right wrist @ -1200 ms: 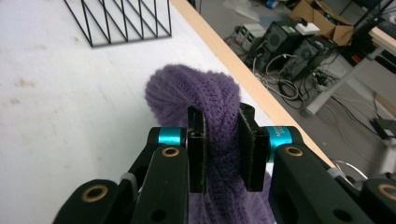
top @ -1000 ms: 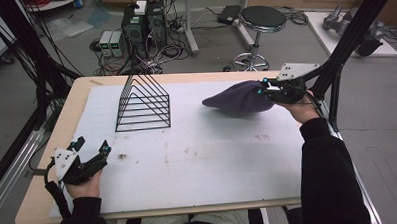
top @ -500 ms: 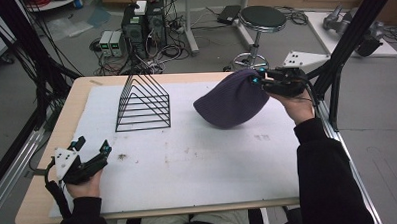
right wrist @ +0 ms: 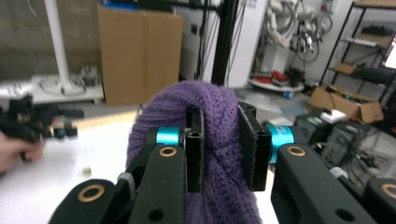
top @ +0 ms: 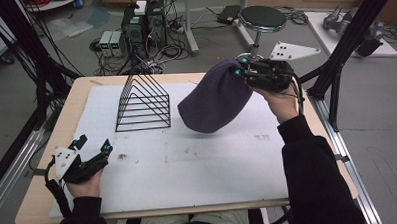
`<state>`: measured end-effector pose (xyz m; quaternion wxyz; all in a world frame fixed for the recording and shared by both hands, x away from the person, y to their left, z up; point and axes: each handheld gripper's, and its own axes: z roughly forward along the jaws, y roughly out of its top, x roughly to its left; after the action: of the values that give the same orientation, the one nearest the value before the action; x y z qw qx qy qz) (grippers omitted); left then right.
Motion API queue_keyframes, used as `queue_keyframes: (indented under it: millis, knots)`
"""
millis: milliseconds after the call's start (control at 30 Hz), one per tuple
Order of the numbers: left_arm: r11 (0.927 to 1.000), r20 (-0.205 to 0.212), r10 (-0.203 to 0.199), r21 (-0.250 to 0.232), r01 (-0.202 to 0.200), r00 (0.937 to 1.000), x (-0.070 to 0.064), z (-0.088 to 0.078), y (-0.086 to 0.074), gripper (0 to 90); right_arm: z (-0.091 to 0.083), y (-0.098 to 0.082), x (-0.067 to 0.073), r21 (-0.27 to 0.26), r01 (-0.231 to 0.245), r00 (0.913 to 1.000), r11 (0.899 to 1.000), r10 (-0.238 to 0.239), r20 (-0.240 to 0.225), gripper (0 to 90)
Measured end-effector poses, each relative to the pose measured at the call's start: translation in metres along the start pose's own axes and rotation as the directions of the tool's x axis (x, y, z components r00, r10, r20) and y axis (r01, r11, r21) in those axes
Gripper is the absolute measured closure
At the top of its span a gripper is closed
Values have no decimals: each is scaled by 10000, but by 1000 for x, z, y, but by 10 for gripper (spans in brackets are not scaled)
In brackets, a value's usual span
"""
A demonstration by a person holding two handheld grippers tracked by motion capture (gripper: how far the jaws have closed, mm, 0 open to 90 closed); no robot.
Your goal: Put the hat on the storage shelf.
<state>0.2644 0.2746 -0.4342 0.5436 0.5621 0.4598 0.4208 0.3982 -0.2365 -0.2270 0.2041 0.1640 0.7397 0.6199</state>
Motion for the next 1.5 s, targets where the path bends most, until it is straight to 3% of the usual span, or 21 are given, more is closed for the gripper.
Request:
queue_keyframes:
  millis: [333, 533, 667, 733, 800, 933, 1033, 1133, 1200, 1300, 1367, 1500]
  knots:
    - [10000, 302, 4, -72, -2, 9995, -2, 2, 4, 188, 12, 18, 11, -1049, -164, 9996, 9944, 140, -234, 746]
    - [9999, 423, -75, -141, 81, 9991, -3, 2, 6, 188, 15, 23, 17, -1831, -424, 9985, 9822, 354, -411, 745]
    - [9992, 792, -156, -362, 185, 9967, -6, 3, 17, 178, 18, 25, 20, -2079, -444, 9981, 9771, 344, -515, 744]
    - [9988, 1321, -198, -423, 256, 9910, -8, 5, 25, 157, 20, 26, 22, -2068, -447, 9977, 9774, 333, -583, 744]
    - [9989, 1933, -92, -433, 180, 9811, -12, 7, 34, 152, 22, 26, 23, -2044, -388, 9979, 9781, 275, -582, 743]
    - [9994, 2769, 204, -313, -122, 9607, -19, 11, 49, 152, 27, 28, 25, -1990, -385, 9976, 9792, 261, -643, 742]
    - [9995, 3307, 271, -247, -200, 9433, -20, 15, 58, 152, 29, 30, 28, -1999, -410, 9970, 9790, 270, -721, 740]
    - [9996, 3638, 197, -245, -116, 9313, -21, 17, 64, 152, 32, 32, 30, -1983, -379, 9970, 9794, 237, -733, 740]
    - [9998, 3955, 152, -199, -80, 9184, -22, 19, 69, 152, 33, 33, 32, -1952, -377, 9965, 9800, 222, -810, 740]
    - [9997, 4565, 222, -43, -228, 8894, -26, 25, 79, 150, 35, 35, 34, -1962, -362, 9958, 9799, 188, -897, 740]
    - [9986, 4901, 442, 49, -534, 8706, -31, 31, 86, 144, 37, 36, 36, -1952, -361, 9951, 9801, 172, -976, 740]
    - [9938, 5729, 729, 276, -1081, 8164, -41, 47, 100, 144, 43, 36, 40, -1880, -374, 9932, 9815, 157, -1157, 740]
